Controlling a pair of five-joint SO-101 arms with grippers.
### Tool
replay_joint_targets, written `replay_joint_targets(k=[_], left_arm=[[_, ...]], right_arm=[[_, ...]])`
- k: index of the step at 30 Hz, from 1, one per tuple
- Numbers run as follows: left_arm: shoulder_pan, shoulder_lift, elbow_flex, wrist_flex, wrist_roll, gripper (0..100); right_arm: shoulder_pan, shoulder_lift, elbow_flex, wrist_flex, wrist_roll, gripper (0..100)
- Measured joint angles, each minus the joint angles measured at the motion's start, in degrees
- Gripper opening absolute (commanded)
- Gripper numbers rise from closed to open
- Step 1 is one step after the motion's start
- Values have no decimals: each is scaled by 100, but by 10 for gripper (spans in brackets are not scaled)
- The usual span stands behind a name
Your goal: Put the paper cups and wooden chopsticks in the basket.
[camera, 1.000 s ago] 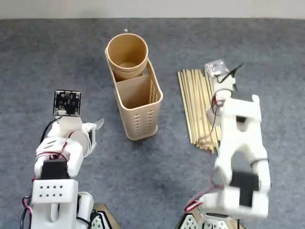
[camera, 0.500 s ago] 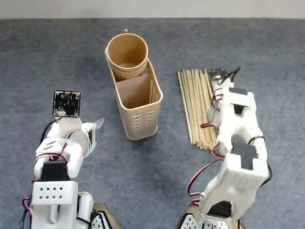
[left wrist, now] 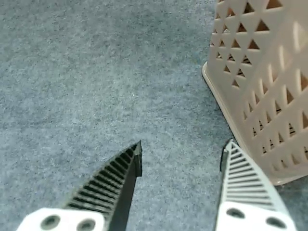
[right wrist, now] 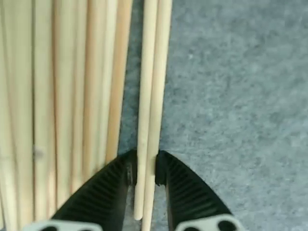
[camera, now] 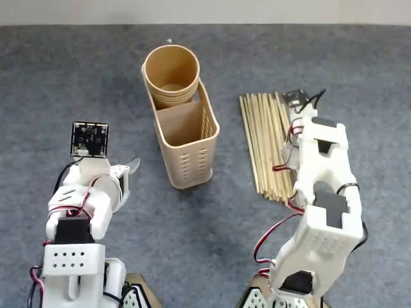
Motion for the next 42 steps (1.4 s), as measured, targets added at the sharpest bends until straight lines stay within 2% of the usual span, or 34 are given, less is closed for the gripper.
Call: replay_joint_targets(k=[2, 7, 13, 16, 20, 27, 30, 35, 37, 40, 42], left_arm=[[0, 0, 0, 0, 0, 263], [0, 0, 0, 0, 0, 263], [0, 0, 0, 0, 0, 263], [0, 0, 0, 0, 0, 263], [0, 0, 0, 0, 0, 263], [0, 0, 0, 0, 0, 263], [0, 0, 0, 0, 0, 263], [0, 0, 0, 0, 0, 263], [0, 0, 0, 0, 0, 263], [0, 0, 18, 0, 0, 263], [0, 0, 79, 0, 0, 263]], right_arm=[[0, 0, 18, 0, -18, 6], [167, -721, 88, 0, -703, 6], [97, -3077, 88, 0, -1503, 5], [-422, -4316, 88, 0, -1881, 5], [-1495, -5618, 88, -211, -2338, 5], [-3385, -6664, 615, -1723, -2558, 5], [-3657, -6488, 1169, -2532, -2558, 5], [-3701, -6084, 1978, -3543, -2558, 12], [-3710, -6075, 2136, -3701, -2558, 70], [-3710, -6101, 2189, -3543, -2558, 224], [-3710, -6198, 2189, -3358, -2558, 259]])
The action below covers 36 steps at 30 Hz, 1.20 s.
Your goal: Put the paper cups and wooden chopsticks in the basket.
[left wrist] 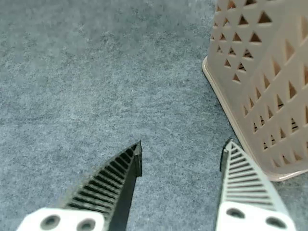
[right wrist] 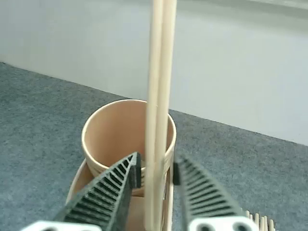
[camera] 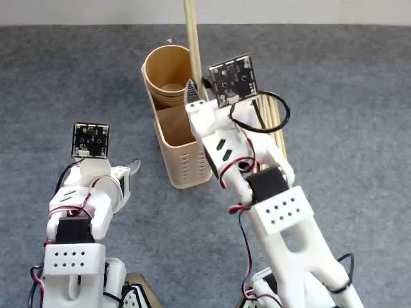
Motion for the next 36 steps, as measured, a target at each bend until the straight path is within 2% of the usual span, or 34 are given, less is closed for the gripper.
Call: replay_joint_targets(k=[9, 11, 15, 18, 21, 25, 36], left_arm=[[0, 0, -9, 0, 0, 263], [0, 0, -9, 0, 0, 263], [0, 0, -9, 0, 0, 263], [0, 0, -9, 0, 0, 263], [0, 0, -9, 0, 0, 263], [0, -35, -9, 0, 0, 263], [0, -35, -9, 0, 0, 263]], right_arm=[[0, -651, 35, 440, 0, 212], [158, -730, -9, 888, 0, 200], [1134, -571, -949, 2479, 26, 197], [1899, -26, -1486, 3613, 527, 197], [2444, 738, -1565, 4088, 1029, 197], [2936, 1802, -1565, 4176, 1477, 197], [2980, 4826, -1679, 3323, 1785, 197]])
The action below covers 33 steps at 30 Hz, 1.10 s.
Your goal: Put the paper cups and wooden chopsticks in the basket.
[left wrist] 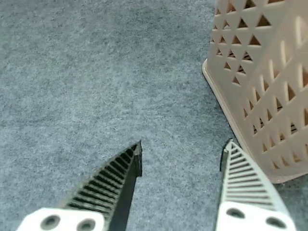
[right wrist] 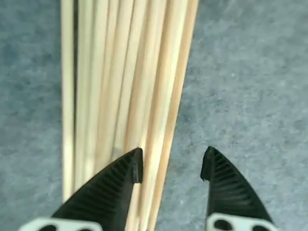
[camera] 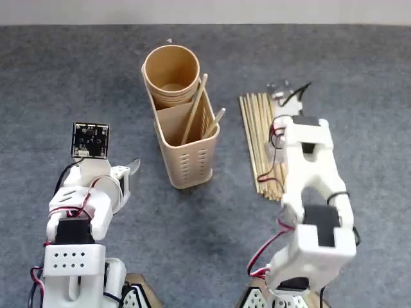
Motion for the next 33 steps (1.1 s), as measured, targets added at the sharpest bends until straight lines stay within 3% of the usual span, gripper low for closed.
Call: replay_joint_targets(k=[14, 16, 19, 28, 33], left_arm=[[0, 0, 0, 0, 0, 263], [0, 0, 0, 0, 0, 263], [0, 0, 0, 0, 0, 263], [0, 0, 0, 0, 0, 263], [0, 0, 0, 0, 0, 263]], right_arm=[[378, 747, -167, -527, 114, 193], [369, 765, -167, -536, 141, 147], [369, 809, -176, -536, 149, 0], [404, 958, -273, -536, 114, 6], [396, 97, -220, -536, -519, 5]])
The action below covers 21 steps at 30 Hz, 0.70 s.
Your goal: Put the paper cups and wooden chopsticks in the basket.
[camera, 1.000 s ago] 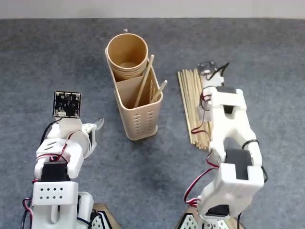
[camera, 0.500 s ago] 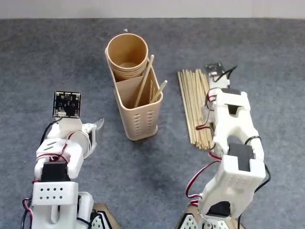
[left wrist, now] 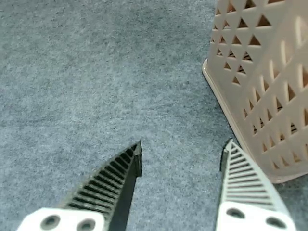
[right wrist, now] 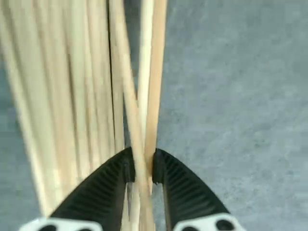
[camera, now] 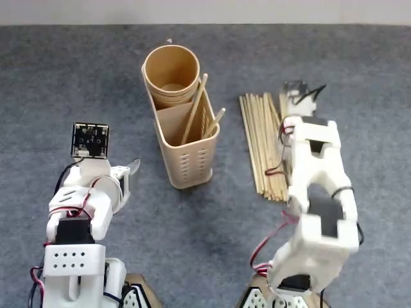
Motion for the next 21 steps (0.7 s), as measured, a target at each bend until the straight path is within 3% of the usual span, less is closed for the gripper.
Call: replay_joint_targets(k=[4, 9, 21], left_arm=[[0, 0, 0, 0, 0, 263], [0, 0, 0, 0, 0, 263], [0, 0, 0, 0, 0, 263]], right_arm=[[-255, -1591, -9, 0, -378, 5], [-1143, -3244, -53, -220, -651, 5], [-3007, -3868, -651, -1345, -1345, 5]])
